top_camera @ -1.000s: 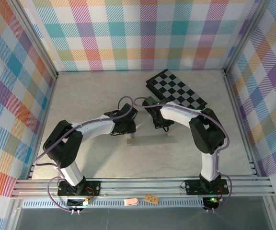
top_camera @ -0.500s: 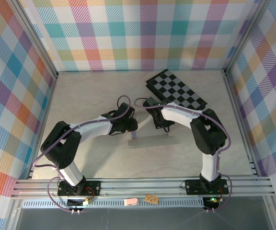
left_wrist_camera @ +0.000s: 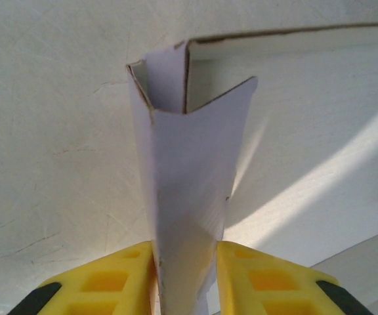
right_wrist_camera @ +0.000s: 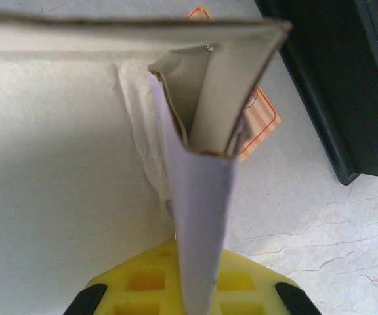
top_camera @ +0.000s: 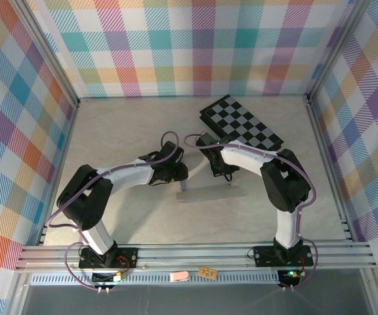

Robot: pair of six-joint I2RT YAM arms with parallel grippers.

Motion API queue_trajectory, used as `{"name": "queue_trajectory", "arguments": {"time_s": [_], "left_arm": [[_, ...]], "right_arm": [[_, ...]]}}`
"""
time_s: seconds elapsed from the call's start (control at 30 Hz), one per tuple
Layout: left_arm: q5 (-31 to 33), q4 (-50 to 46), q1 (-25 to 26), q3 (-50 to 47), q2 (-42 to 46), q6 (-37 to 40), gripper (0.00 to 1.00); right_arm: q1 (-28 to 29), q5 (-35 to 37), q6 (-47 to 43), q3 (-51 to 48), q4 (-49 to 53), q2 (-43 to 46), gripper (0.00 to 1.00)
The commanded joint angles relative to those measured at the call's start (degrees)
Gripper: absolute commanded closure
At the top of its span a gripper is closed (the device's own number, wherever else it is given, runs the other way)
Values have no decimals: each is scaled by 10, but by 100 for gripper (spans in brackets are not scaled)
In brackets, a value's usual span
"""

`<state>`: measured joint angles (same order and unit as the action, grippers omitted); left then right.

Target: Fold the paper box

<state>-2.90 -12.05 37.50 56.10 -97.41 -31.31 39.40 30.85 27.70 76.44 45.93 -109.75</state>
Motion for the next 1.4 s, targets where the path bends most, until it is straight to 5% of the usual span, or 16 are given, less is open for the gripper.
{"name": "queue_trajectory", "arguments": {"time_s": [0.0,0.43,0.77,0.93,1.03,1.37], "left_arm": [[19,-28,14,7,-18,22,72],[97,-85,30,9,-12,26,100],[250,-217,64,60,-51,-39,100],[261,-222,68,55,-65,-75,100],[250,-216,65,56,-73,-71,88],[247,-221,50,50,-84,-50,92]], "right_arm": [[4,-2,-13,-10,7,12,100],[5,12,-16,-15,4,20,100],[28,34,17,-13,19,13,100],[33,35,30,-13,23,9,100],[33,34,28,-16,20,9,100],[33,35,33,-22,24,12,100]]}}
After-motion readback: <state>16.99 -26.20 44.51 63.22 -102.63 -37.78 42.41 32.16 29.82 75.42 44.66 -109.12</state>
